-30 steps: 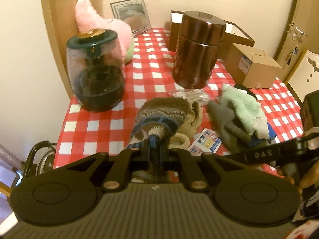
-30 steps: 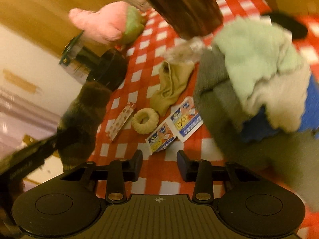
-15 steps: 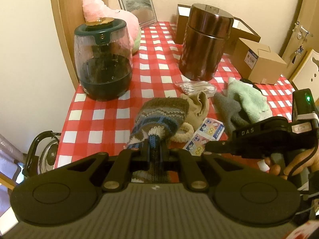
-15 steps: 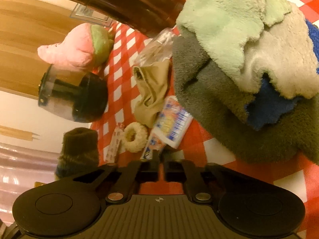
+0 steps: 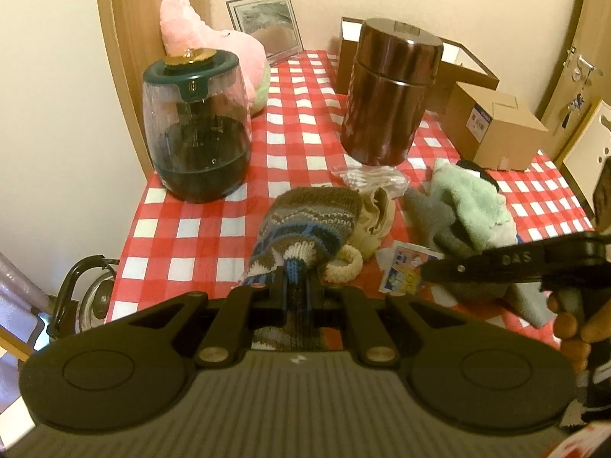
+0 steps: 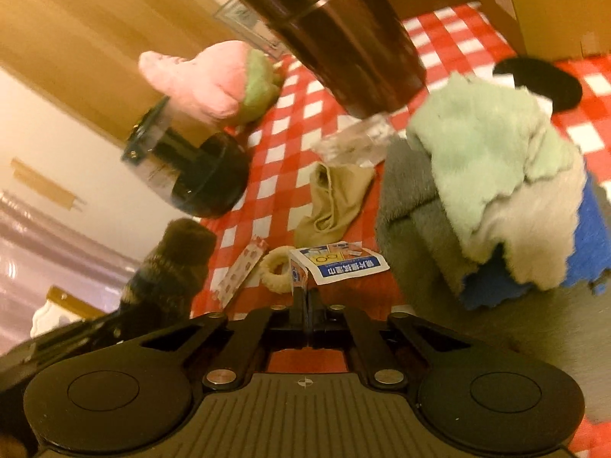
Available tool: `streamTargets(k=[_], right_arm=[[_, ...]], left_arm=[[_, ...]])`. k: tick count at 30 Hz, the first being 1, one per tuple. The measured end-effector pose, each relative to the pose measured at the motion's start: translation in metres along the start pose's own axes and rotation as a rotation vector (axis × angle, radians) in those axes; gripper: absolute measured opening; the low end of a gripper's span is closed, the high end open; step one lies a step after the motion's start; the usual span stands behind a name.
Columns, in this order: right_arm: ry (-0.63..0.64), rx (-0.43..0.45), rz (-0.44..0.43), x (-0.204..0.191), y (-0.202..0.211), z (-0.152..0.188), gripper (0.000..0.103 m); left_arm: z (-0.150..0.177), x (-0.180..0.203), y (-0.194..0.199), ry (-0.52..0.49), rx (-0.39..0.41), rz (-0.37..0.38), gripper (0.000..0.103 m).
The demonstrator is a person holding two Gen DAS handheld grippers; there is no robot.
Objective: Organize soft objects
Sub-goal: 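Lift the sock with the left tool while the right tool grasps the printed card packet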
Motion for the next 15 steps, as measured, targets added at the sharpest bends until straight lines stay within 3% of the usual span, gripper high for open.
streamTargets(k=[15], right_arm=[[0.193,0.06,-0.007,0.004,0.083,-0.012,0.0]], left_arm=[[-0.018,0.06,0.026,0.012,0.086,-0.04,0.008]])
Point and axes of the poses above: each gripper's, at about its wrist camera, not at the fingertips, and y roughly against the way its jaws point, x to its right, z to its underside, the point moved 1 cm from there along -y, roughly the way its jaws point, and after that the axes turned 4 degrees about -x, right-handed, at the moved point
